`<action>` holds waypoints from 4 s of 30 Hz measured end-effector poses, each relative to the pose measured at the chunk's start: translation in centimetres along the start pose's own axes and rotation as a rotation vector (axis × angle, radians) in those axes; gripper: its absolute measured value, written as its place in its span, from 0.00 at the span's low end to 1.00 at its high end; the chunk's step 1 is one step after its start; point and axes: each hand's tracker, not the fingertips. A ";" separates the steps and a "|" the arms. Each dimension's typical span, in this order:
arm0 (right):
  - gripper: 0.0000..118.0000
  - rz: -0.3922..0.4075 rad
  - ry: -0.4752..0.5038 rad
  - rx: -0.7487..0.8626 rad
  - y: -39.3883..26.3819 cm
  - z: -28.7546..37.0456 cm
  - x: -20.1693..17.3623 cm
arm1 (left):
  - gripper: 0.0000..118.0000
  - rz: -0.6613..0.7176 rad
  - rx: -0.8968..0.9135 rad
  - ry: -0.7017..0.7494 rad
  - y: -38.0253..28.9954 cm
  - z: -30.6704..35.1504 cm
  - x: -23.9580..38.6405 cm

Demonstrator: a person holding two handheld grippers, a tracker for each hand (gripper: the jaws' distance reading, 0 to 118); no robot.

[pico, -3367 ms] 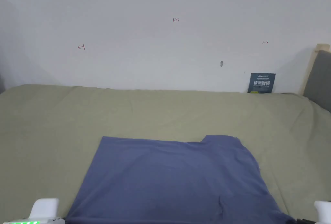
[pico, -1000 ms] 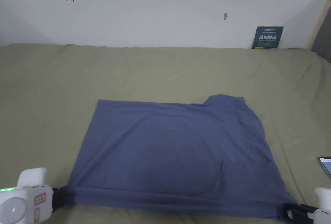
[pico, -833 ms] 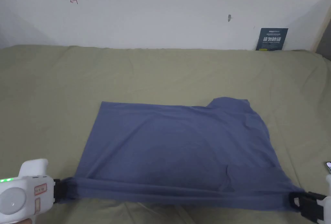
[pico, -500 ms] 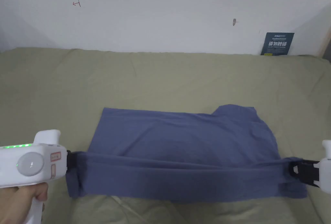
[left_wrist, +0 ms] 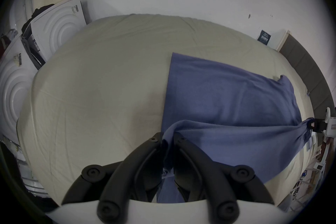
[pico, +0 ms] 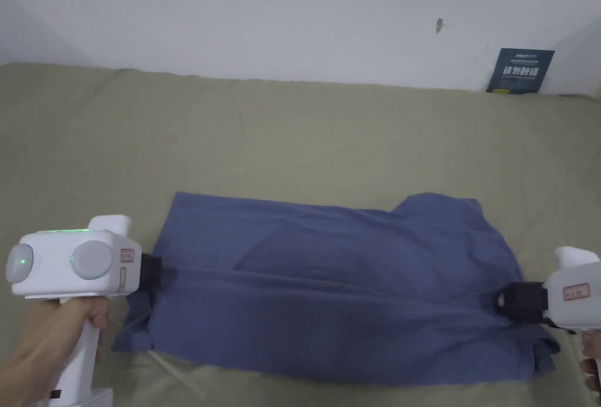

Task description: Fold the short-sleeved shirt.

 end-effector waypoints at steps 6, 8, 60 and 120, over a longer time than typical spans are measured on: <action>0.70 -0.070 0.056 0.168 -4.9 5.6 0.9 | 0.80 0.032 0.021 -0.010 -2.7 4.0 -2.5; 0.00 -0.048 0.070 0.142 -7.3 6.6 0.8 | 0.00 0.016 0.055 -0.002 -4.7 6.3 -3.3; 0.09 0.027 0.087 0.070 -8.8 3.7 -0.4 | 0.04 -0.040 -0.082 -0.080 -6.8 5.0 -0.5; 0.00 -0.104 0.002 0.200 -10.1 10.5 4.0 | 0.04 -0.036 0.019 -0.153 -6.3 9.4 -1.4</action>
